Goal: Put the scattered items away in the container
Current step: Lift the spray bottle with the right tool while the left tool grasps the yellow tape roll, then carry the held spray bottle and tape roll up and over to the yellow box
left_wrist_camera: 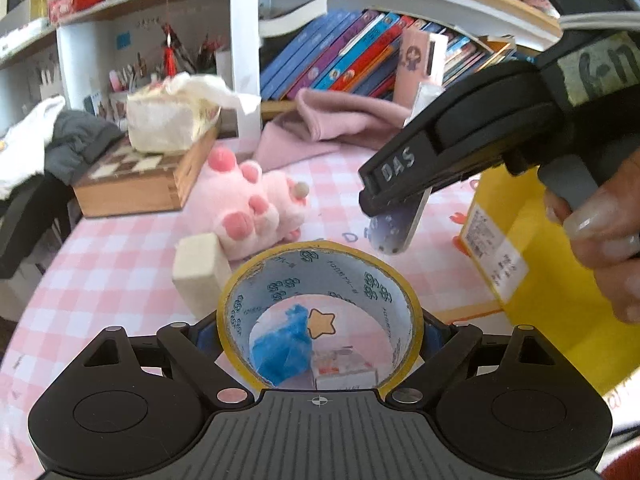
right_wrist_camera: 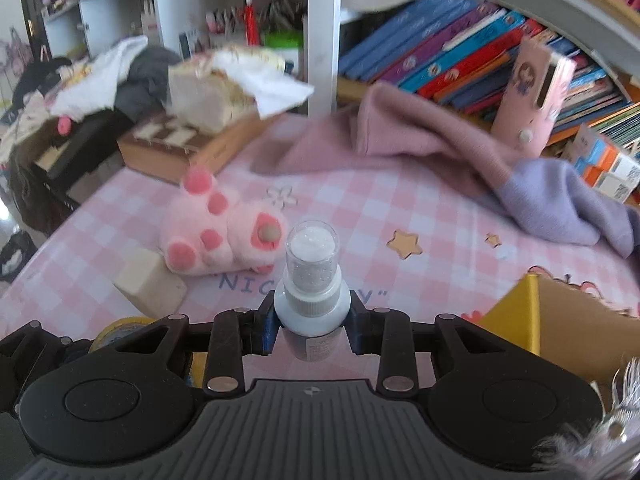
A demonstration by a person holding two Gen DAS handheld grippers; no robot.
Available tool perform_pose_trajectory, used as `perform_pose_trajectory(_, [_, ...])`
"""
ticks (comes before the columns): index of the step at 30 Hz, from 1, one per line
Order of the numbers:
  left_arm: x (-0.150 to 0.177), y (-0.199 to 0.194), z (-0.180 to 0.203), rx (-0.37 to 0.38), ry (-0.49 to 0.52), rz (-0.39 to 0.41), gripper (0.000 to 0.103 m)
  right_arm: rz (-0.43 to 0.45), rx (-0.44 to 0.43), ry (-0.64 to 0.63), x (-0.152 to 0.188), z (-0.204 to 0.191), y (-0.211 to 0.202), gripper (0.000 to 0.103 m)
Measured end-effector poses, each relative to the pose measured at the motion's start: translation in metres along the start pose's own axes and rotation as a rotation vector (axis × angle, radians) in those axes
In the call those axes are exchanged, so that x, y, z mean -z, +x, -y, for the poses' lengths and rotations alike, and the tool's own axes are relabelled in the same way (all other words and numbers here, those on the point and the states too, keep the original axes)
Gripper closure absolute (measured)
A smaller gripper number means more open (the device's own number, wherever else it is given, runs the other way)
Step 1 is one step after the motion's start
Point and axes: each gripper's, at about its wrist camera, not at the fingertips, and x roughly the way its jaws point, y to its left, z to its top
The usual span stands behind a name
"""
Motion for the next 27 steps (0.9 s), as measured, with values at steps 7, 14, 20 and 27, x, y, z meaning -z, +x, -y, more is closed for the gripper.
perform_pose_trajectory(7, [-0.001,-0.04,0.001,-0.014,0.022,0.092,0.012,0.088,0.003,0.007,0.013,0.0,-0.052,0.072])
perform_pose_trajectory(14, [0.005,-0.089,0.004,-0.013,0.053,0.162,0.012,0.126,-0.001,0.034,0.04,-0.006,-0.101,0.072])
perform_pose_trajectory(20, [0.019,-0.125,-0.003,-0.015,0.029,0.181,0.012,0.106,-0.027,0.055,0.065,-0.015,-0.13,0.072])
perform_pose_trajectory(27, [0.034,-0.162,-0.012,-0.004,0.025,0.189,0.012,0.097,-0.015,0.041,0.102,-0.031,-0.164,0.072])
